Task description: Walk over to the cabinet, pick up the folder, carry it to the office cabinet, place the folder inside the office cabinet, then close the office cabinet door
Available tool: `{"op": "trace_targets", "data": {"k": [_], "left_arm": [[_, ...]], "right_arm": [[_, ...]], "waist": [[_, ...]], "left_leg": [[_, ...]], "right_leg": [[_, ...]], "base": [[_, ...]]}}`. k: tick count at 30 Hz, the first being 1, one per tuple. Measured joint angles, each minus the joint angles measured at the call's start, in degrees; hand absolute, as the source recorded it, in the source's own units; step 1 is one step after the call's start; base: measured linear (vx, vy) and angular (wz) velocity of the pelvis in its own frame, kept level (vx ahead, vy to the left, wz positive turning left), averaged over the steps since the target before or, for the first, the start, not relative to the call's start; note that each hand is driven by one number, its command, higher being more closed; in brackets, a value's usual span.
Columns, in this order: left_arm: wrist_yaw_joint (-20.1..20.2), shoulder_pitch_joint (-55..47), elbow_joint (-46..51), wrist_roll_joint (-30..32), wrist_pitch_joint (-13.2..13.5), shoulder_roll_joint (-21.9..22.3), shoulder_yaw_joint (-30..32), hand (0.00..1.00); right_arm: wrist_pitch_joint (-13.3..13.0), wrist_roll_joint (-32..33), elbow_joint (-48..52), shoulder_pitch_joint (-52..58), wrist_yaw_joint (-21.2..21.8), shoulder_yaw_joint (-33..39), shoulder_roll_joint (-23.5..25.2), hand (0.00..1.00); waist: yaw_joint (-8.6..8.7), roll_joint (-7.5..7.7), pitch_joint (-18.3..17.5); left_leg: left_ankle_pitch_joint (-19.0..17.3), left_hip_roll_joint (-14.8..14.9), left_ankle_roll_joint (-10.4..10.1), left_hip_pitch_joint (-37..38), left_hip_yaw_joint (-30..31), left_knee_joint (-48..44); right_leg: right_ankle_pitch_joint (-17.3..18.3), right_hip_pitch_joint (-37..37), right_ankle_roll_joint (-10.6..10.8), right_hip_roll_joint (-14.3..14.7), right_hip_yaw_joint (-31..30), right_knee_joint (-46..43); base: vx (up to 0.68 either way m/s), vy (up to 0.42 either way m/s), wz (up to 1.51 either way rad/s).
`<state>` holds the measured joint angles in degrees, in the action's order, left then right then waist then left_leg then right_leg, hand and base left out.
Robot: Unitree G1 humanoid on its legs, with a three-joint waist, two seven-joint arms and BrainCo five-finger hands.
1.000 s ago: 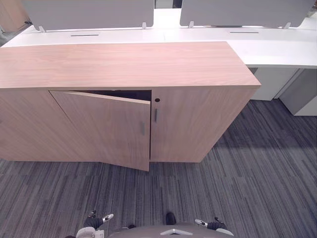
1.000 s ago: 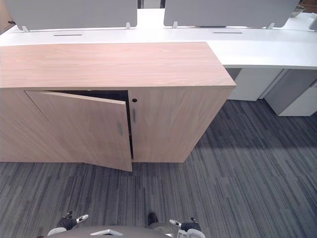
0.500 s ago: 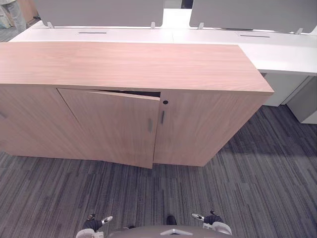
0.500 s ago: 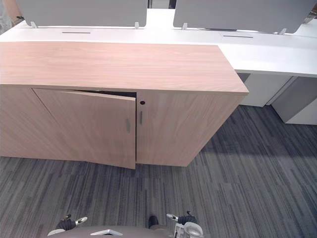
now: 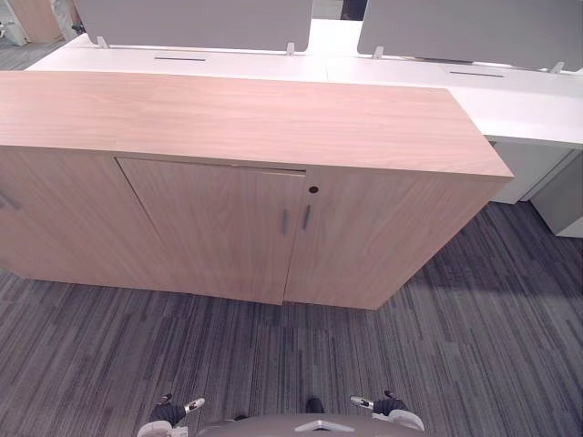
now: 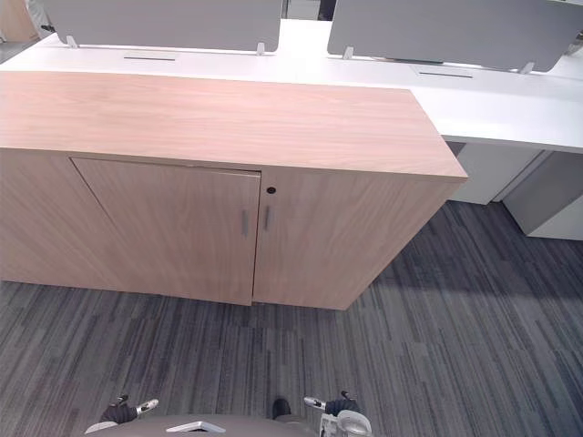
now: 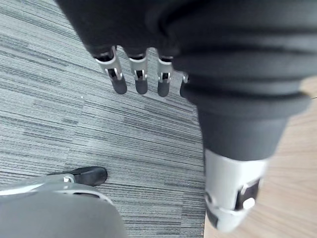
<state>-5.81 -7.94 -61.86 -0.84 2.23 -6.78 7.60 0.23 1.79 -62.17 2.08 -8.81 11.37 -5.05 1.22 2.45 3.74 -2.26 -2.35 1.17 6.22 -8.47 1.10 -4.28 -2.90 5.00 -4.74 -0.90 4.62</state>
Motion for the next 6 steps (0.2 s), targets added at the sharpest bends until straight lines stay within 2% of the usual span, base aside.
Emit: {"op": "trace_targets", "data": {"k": [6], "left_arm": [[0.0, 0.1, 0.0, 0.0, 0.0, -0.2, -0.9, 0.0]], "right_arm": [[0.0, 0.0, -0.2, 0.0, 0.0, 0.0, 0.0, 0.0]], "waist": [[-0.28, 0.04, 0.0]], "left_leg": [[0.2, -0.1, 0.2, 0.3, 0.0, 0.1]], "right_leg": [[-0.1, -0.4, 0.1, -0.1, 0.0, 0.0]], "base": [[-0.04, -0.015, 0.0]]}}
